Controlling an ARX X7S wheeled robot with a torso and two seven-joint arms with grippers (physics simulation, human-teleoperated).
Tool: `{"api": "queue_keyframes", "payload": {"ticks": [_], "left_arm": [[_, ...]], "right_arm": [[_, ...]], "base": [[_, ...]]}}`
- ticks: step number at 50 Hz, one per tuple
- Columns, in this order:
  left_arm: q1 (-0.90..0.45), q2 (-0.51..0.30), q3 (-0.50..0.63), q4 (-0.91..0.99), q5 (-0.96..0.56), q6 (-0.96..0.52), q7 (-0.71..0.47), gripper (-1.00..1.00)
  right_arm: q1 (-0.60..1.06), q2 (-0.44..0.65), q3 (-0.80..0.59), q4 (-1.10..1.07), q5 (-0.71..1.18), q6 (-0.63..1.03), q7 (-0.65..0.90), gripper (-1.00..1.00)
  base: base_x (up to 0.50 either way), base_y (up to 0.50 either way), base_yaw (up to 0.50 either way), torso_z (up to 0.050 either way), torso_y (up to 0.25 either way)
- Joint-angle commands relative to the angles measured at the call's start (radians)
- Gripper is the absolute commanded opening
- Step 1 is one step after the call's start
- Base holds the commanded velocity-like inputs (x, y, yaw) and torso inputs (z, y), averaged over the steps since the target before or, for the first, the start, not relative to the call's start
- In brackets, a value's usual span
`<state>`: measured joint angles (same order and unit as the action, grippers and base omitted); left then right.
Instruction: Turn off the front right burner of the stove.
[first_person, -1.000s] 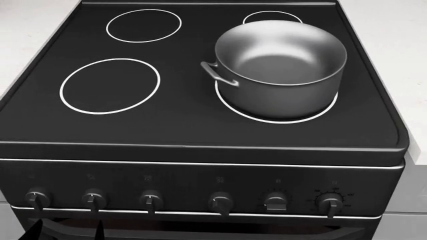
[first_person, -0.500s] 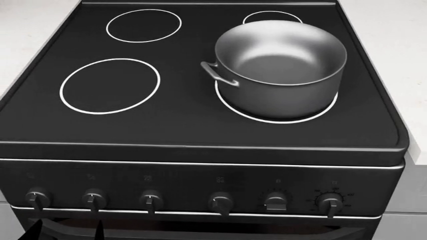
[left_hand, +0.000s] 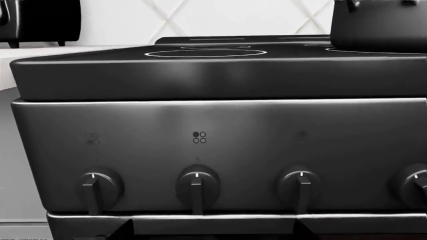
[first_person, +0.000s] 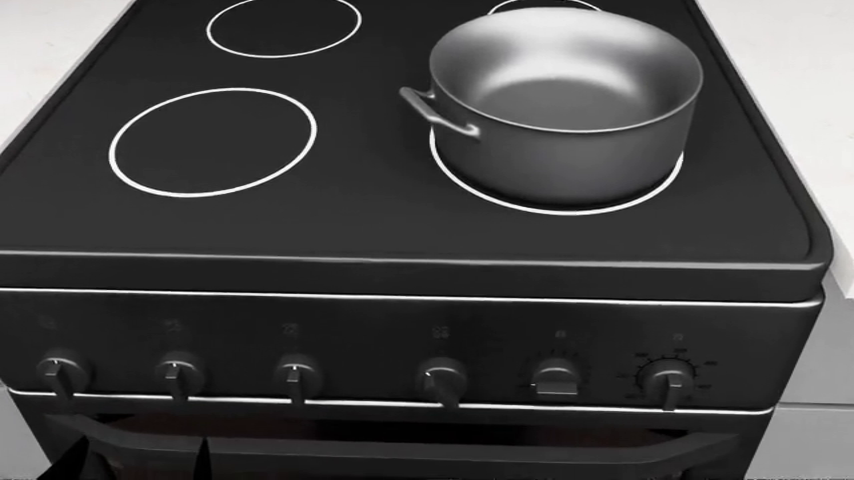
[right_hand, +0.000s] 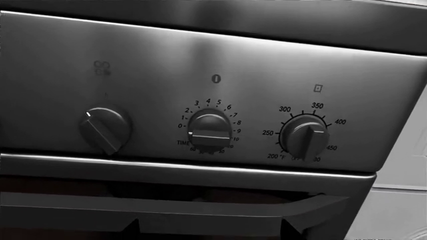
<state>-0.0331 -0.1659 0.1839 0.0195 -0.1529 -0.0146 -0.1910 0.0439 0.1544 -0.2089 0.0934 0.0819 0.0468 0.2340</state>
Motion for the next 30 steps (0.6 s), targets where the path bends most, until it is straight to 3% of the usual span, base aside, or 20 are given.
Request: {"api": "queue_keyframes", "payload": {"ticks": [1,30], "left_arm": [[-0.007,-0.004,0.005,-0.019,-0.008,0.012,-0.003,1.0],[-0.014,-0.017,0.017,-0.026,-0.023,0.018,-0.017,1.0]], "right_arm": [[0.001,0.005,-0.003,0.001,0.005,0.004,0.013,1.0],[0.008,0.016,-0.015,0.009,0.023,0.007,0.03,1.0]], "base": [[0.0,0.0,0.0,-0.05,0.0],[0.0,0.0,0.0,-0.05,0.0]]}}
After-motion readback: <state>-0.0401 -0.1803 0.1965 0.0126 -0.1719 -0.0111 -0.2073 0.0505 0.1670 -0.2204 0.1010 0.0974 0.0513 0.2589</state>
